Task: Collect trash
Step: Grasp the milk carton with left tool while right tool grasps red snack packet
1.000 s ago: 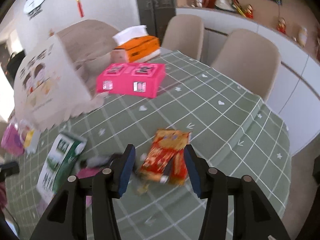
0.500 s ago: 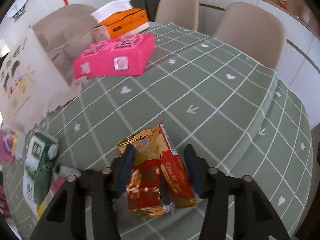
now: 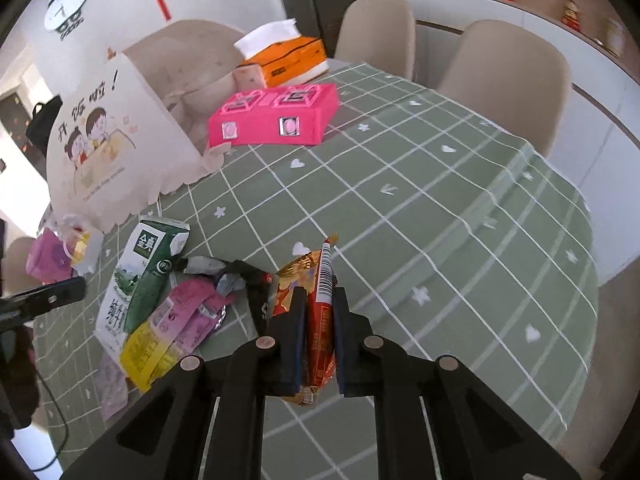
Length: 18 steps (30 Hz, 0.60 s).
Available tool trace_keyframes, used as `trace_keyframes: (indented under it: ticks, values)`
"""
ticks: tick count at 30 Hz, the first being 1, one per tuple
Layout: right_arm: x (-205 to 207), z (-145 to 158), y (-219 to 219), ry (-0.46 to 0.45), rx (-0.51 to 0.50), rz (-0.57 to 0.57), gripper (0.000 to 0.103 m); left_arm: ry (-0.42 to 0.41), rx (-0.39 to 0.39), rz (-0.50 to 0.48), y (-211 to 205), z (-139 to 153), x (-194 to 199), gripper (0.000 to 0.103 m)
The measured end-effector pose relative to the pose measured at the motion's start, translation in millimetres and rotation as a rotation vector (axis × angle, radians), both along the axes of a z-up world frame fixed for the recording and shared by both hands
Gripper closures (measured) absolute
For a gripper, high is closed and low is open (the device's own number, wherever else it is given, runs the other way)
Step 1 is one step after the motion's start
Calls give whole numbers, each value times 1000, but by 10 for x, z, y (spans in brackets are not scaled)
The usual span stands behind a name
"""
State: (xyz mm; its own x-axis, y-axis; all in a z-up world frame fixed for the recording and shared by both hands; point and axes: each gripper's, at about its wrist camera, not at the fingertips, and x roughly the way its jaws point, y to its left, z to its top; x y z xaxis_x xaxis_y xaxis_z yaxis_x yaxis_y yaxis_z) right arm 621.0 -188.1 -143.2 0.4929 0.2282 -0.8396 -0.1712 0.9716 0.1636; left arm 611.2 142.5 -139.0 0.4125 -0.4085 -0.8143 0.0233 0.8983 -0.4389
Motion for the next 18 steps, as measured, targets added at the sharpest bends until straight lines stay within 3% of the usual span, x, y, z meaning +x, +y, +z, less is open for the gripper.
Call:
trace_keyframes:
  ticks: [3,8,18]
  values:
    - [-134,15,-74,1,14,-31,92,25,14,-42,-132,-99,114,51]
    - [-302,-20,-91,12,41,-54,92,36,120,-99,-438,-273,273,51]
    - [-704,253,223,-87,-13,-13,92,63,147,-99,-506,-194,262,56]
